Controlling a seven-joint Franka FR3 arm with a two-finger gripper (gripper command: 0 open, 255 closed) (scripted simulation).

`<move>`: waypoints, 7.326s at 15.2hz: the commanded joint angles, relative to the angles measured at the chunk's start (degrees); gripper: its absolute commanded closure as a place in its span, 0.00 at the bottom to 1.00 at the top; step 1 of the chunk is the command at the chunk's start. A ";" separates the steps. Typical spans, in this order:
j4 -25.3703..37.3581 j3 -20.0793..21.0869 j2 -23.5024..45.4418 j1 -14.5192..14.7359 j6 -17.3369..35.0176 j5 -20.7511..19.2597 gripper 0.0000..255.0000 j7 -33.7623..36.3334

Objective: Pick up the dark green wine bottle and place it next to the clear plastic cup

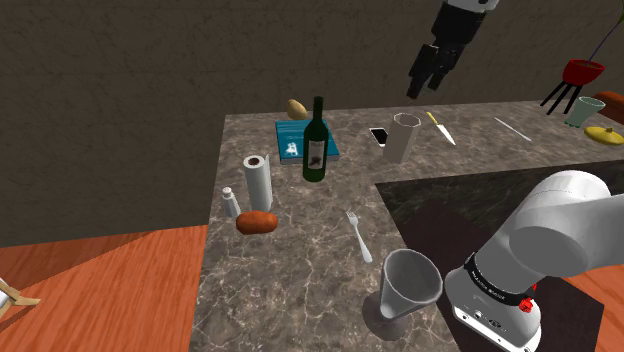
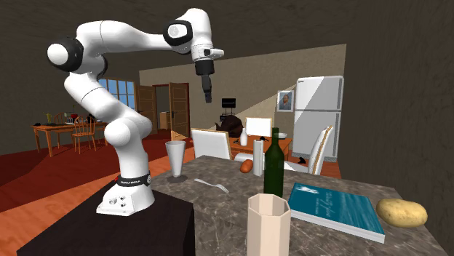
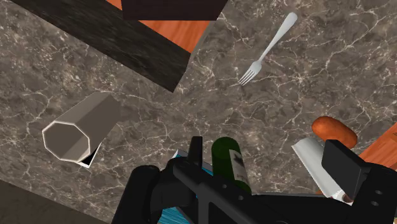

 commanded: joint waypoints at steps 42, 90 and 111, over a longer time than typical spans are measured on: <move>22.37 1.66 49.53 3.41 30.97 -3.43 1.00 -7.50; 56.75 1.72 51.38 3.47 -1.54 -3.11 1.00 -8.34; 67.29 4.65 48.01 7.90 -15.71 -4.56 1.00 -1.74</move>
